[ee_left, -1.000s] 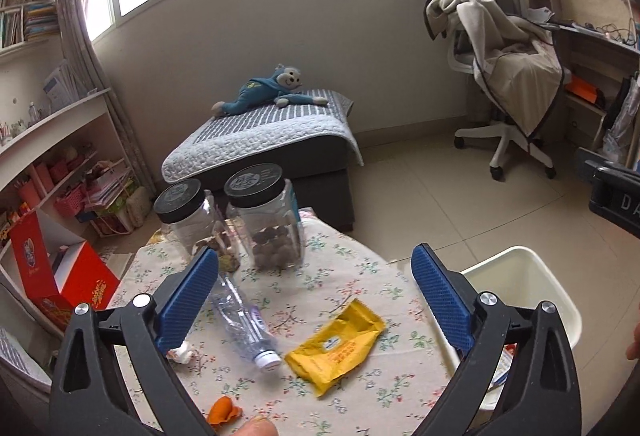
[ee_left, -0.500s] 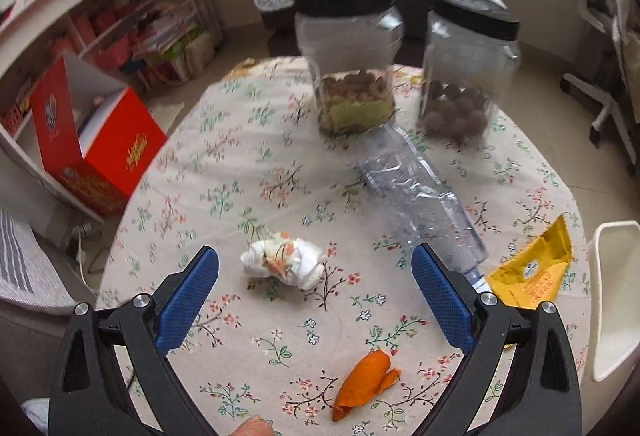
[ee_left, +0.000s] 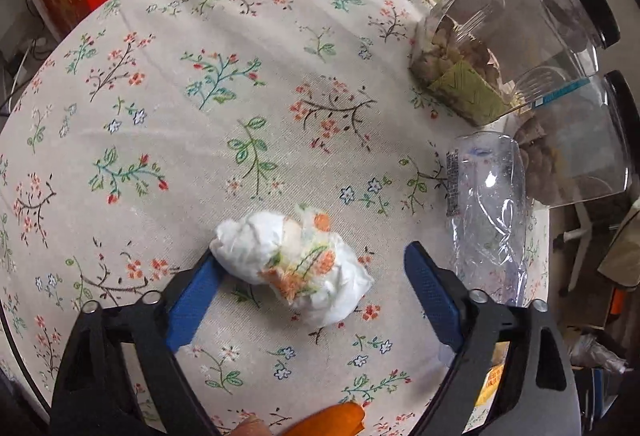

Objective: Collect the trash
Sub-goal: 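Grasp the white tissue bundle with the left tool while the right tool grasps the plastic bottle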

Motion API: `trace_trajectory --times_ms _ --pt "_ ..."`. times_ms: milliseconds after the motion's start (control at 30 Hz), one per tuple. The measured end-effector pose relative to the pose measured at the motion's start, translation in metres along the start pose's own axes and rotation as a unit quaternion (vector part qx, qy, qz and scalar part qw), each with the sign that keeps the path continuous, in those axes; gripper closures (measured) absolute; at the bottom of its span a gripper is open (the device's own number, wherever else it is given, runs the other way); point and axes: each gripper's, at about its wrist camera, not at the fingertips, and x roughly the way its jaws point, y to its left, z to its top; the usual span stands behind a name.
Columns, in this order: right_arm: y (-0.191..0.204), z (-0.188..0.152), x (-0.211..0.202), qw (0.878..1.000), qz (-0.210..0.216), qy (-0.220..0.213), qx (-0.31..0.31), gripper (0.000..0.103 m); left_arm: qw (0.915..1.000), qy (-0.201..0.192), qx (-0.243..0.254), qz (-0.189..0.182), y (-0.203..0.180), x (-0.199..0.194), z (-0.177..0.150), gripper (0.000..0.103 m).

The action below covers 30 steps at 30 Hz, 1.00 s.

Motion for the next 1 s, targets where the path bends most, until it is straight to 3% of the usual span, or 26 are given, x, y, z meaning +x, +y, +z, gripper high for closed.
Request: trace_trajectory --times_ms 67,100,133,267,467,567,667,1000 --pt "0.011 0.002 0.01 1.0 0.016 0.009 -0.009 0.007 0.9991 0.0 0.04 0.015 -0.006 -0.001 -0.001 0.046" --pt "0.018 0.003 0.014 1.0 0.026 0.012 -0.013 0.007 0.998 -0.002 0.058 0.026 -0.009 -0.002 -0.003 0.063" --pt "0.025 0.003 0.018 0.999 0.033 0.015 -0.018 0.007 0.9974 -0.002 0.067 0.024 -0.009 -0.003 -0.004 0.065" --pt "0.059 0.008 0.038 0.996 0.06 0.036 -0.056 0.007 0.9979 0.01 0.062 -0.019 0.0 -0.013 -0.002 0.066" --pt "0.094 0.01 0.073 0.989 0.086 0.074 -0.094 0.007 0.9959 -0.052 0.062 -0.041 0.012 -0.055 0.018 0.066" --pt "0.104 0.005 0.089 0.984 0.111 0.097 -0.098 0.009 0.9956 -0.049 0.056 -0.057 0.016 -0.06 0.019 0.066" --pt "0.111 0.002 0.091 0.98 0.131 0.105 -0.11 0.044 0.9959 -0.04 0.057 -0.059 0.014 -0.053 0.028 0.066" --pt "0.11 0.012 0.025 0.982 0.155 0.015 -0.105 0.045 0.9917 -0.082 0.086 -0.05 0.009 -0.073 0.027 0.066"
